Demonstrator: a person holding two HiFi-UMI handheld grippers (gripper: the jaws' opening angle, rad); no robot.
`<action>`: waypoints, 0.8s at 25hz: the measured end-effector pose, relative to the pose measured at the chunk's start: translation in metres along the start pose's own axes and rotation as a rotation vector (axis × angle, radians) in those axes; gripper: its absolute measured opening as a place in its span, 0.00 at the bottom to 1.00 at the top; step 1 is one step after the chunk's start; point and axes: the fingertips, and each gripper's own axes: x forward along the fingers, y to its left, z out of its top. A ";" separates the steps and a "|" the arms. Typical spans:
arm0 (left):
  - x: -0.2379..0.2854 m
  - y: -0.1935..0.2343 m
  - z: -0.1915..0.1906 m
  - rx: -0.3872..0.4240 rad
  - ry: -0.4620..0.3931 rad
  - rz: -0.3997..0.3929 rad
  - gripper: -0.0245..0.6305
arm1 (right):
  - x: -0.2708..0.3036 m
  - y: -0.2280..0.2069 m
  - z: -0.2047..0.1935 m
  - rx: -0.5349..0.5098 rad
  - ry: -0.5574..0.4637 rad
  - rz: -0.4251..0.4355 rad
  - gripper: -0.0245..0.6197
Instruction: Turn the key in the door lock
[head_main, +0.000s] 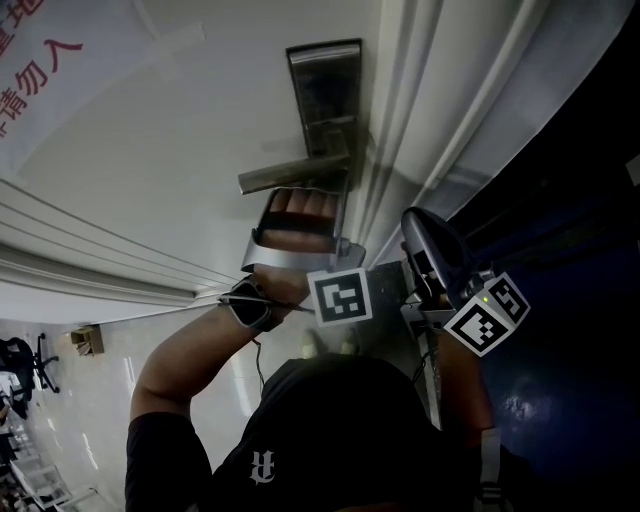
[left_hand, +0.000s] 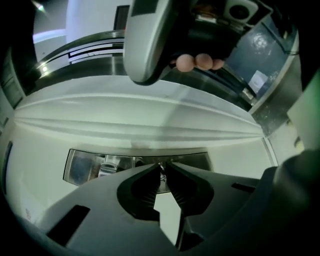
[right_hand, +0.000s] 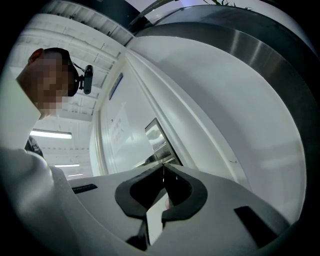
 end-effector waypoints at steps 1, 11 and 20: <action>0.000 0.000 0.000 0.028 0.010 -0.005 0.08 | 0.000 0.001 0.000 -0.001 0.000 0.002 0.06; 0.004 -0.006 0.002 0.344 0.154 0.008 0.06 | -0.001 0.001 0.005 -0.007 0.000 0.012 0.06; 0.002 -0.007 0.003 0.381 0.140 0.005 0.06 | -0.002 0.006 0.004 -0.021 0.017 0.025 0.06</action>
